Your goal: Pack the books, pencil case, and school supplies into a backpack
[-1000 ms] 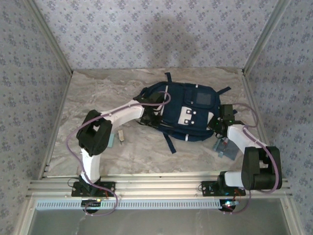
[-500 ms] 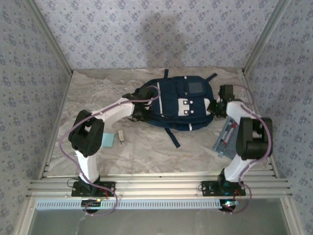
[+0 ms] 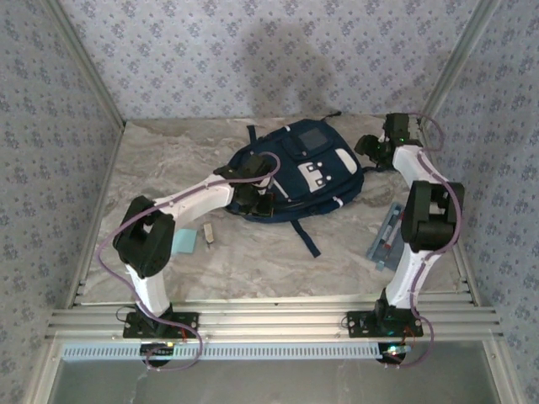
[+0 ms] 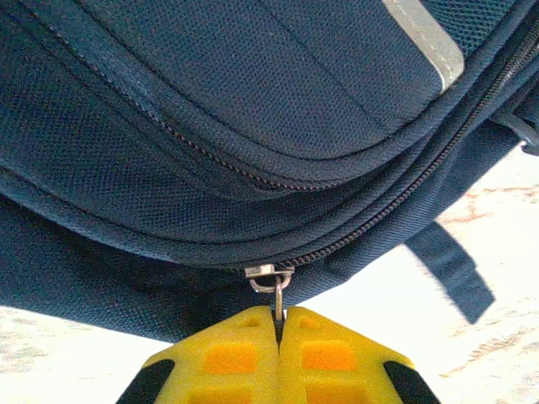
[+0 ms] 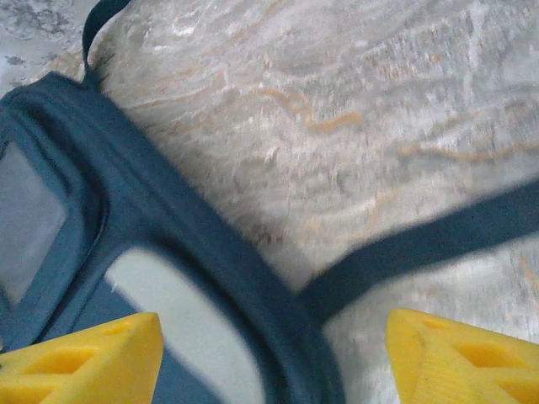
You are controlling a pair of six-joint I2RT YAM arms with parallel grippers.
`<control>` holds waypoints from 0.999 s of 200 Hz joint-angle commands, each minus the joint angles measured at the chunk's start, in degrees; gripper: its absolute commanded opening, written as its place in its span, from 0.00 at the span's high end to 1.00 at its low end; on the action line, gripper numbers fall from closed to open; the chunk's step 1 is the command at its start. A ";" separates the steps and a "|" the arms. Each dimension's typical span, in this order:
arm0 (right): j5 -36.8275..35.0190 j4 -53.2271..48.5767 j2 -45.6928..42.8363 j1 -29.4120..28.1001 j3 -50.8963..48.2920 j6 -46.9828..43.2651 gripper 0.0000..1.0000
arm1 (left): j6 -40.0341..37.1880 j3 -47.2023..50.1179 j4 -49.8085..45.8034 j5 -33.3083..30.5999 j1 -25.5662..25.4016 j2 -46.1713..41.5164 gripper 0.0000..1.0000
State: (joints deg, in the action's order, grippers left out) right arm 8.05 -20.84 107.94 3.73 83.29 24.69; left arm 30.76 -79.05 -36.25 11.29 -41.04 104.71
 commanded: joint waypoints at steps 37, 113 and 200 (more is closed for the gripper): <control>6.57 0.60 -27.68 -7.23 -25.13 11.62 0.25 | 10.98 -7.30 16.34 7.27 -4.75 5.28 1.00; 4.26 18.67 -32.66 -20.50 -41.32 31.94 0.21 | 15.03 -11.14 23.24 10.58 -8.26 6.65 1.00; -0.52 31.50 -26.37 -21.73 -42.92 39.18 0.38 | 16.22 -8.49 25.10 16.24 -9.50 5.26 1.00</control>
State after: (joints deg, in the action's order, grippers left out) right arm 10.26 5.17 79.66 -17.78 40.53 60.38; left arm 46.22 -87.59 -16.64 19.70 -49.12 111.98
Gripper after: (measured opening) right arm 0.470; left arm 0.050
